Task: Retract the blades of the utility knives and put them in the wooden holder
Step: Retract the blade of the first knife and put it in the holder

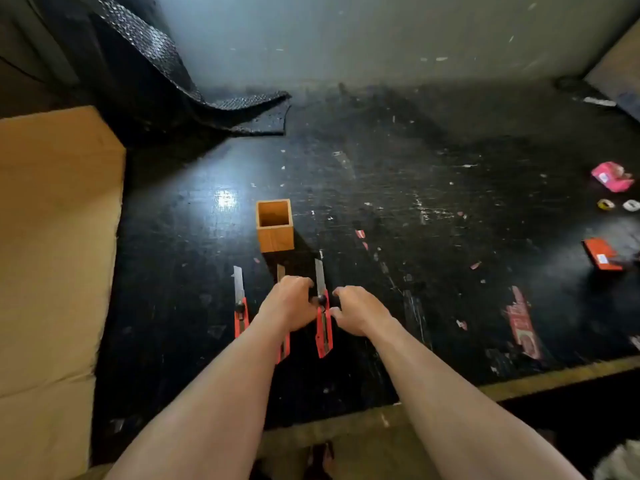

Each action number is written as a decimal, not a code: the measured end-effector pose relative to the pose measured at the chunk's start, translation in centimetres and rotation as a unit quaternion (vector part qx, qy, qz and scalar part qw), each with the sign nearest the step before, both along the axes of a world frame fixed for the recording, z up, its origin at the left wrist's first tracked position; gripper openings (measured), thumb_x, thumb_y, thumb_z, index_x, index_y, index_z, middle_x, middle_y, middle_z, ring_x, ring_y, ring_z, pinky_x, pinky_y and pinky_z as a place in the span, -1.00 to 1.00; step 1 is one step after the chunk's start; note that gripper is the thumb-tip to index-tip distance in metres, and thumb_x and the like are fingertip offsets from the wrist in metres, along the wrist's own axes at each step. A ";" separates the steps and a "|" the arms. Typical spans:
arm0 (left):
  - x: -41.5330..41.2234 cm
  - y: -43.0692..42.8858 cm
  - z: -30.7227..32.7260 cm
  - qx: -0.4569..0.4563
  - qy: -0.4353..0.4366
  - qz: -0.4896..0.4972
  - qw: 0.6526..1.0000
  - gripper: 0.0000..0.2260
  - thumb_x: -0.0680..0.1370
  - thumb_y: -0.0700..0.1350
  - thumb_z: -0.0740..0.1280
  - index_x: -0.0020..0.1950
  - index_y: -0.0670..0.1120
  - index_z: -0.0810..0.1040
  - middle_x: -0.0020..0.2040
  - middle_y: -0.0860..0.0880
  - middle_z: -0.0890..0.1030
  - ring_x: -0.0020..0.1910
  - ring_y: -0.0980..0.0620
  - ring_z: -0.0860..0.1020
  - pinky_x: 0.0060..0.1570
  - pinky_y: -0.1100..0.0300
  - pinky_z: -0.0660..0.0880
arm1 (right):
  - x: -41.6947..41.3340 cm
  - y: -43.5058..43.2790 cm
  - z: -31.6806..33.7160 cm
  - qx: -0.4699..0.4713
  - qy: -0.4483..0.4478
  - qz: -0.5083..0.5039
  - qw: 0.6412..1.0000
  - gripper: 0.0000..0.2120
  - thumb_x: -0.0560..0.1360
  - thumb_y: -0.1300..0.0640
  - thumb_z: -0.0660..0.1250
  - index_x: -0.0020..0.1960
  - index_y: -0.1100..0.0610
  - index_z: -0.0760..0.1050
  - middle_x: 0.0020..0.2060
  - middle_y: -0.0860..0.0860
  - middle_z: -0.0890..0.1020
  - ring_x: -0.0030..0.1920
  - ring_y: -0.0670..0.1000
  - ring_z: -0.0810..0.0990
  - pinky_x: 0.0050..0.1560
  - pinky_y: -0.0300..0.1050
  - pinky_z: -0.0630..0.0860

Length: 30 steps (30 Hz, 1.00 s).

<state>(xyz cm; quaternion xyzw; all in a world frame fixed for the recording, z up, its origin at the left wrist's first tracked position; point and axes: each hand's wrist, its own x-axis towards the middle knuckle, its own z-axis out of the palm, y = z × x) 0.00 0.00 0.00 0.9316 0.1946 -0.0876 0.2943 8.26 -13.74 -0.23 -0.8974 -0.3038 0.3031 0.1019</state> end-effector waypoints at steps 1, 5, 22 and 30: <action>0.2 -0.2 -0.6 -0.012 0.019 0.001 1.000 -0.84 0.54 -0.08 0.39 0.08 -0.07 0.68 -0.04 -0.04 0.70 -0.06 -0.01 0.67 -0.07 0.11 0.64 | -0.1 0.0 -0.5 -0.002 0.009 -0.006 1.000 -0.71 0.58 0.04 0.33 0.25 0.11 0.58 0.13 0.08 0.66 0.11 0.11 0.65 0.10 0.05 0.61; 0.3 -1.5 -2.3 -0.019 0.077 0.027 0.996 -0.91 0.56 -0.09 0.38 0.00 -0.07 0.66 -0.16 0.00 0.66 -0.17 0.03 0.63 -0.12 0.09 0.64 | -0.7 -0.2 -2.6 0.003 0.011 -0.025 1.000 -0.74 0.61 0.04 0.32 0.26 0.08 0.59 0.12 0.03 0.56 0.08 0.05 0.62 0.09 0.00 0.60; -0.2 -4.1 -0.6 -0.209 -0.098 0.246 0.941 -0.69 0.48 -0.29 0.50 0.19 -0.06 0.62 0.00 0.04 0.68 0.02 0.09 0.67 0.02 0.20 0.64 | -0.8 -1.9 -1.4 0.287 0.149 -0.253 0.912 -0.80 0.55 0.24 0.41 0.06 -0.03 0.59 -0.06 -0.04 0.72 -0.05 -0.07 0.73 0.02 0.05 0.71; -1.1 0.5 5.9 -0.291 -0.191 0.246 0.905 -0.67 0.49 -0.30 0.50 0.19 -0.02 0.65 0.04 -0.01 0.74 0.05 0.01 0.72 0.05 -0.06 0.69 | 0.5 1.3 6.1 0.397 0.178 -0.173 0.884 -0.80 0.53 0.32 0.42 0.09 0.09 0.59 -0.01 0.07 0.73 -0.02 0.01 0.75 0.01 0.04 0.71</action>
